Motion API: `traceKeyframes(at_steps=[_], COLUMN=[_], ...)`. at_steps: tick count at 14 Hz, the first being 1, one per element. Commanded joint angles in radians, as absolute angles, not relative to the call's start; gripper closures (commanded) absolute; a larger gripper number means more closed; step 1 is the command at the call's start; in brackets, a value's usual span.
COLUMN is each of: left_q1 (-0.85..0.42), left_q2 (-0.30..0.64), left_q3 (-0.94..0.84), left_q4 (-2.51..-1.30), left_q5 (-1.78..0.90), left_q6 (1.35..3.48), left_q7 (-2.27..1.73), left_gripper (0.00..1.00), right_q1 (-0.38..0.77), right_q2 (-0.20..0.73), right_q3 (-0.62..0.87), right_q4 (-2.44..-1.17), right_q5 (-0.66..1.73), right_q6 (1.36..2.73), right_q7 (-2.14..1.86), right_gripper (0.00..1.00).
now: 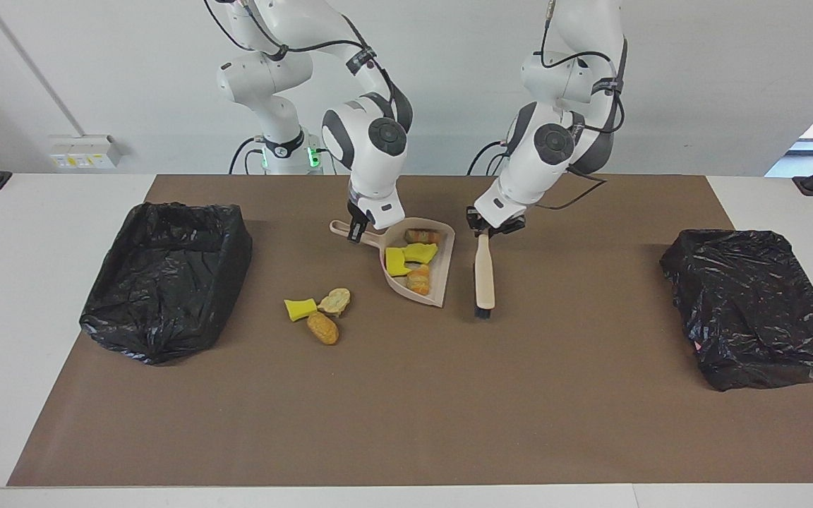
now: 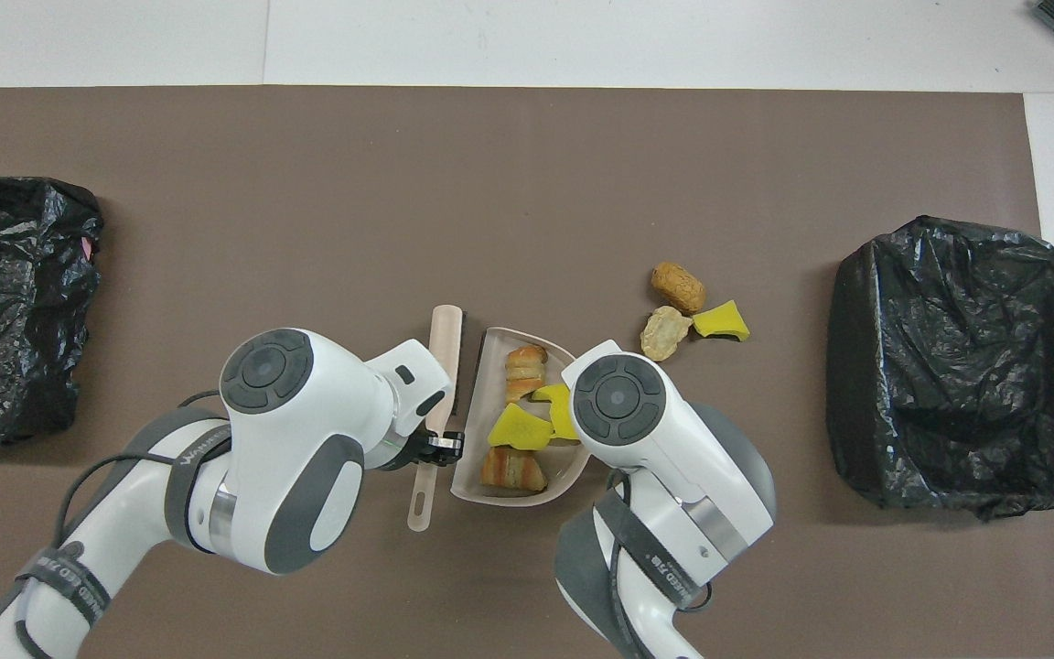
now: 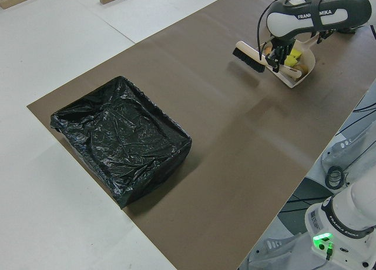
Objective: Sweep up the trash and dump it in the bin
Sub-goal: 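Push the debris into the dustpan with the left gripper's brush, then carry the full dustpan to the black bin with the right gripper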
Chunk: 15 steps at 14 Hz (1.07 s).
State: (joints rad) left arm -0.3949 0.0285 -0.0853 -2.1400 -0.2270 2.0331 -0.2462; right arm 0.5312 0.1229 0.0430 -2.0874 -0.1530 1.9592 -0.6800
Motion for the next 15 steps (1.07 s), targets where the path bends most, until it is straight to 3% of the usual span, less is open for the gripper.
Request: traceKeyframes(at_steps=[1,6,10,15], left_q1=[-0.367,-0.339,-0.362,-0.532], left_q2=[0.02,0.002,-0.023,-0.136], left_q3=[-0.094,-0.095,-0.103,-0.107], left_q4=[-2.086,-2.085,-2.114,-2.276], left_q5=[-0.123,-0.064,-0.069,-0.167], left_q6=[1.961,1.944,1.936,2.005], left_q7=[-0.355,-0.411,-0.442,-0.588], left_gripper=[1.0,1.0,1.0,1.0], right_q1=[0.509,0.402,0.281,0.106], right_q2=[0.106,-0.011,-0.025,-0.075], right_q3=[0.048,0.048,0.041,0.035], right_q4=[-2.086,-2.08,-1.982,-1.893], right_q5=[-0.138,-0.112,-0.081,-0.058], right_q6=[1.945,1.91,1.818,1.735], right_q7=[-0.649,-0.686,-0.817,-0.943], right_gripper=[1.0,1.0,1.0,1.0])
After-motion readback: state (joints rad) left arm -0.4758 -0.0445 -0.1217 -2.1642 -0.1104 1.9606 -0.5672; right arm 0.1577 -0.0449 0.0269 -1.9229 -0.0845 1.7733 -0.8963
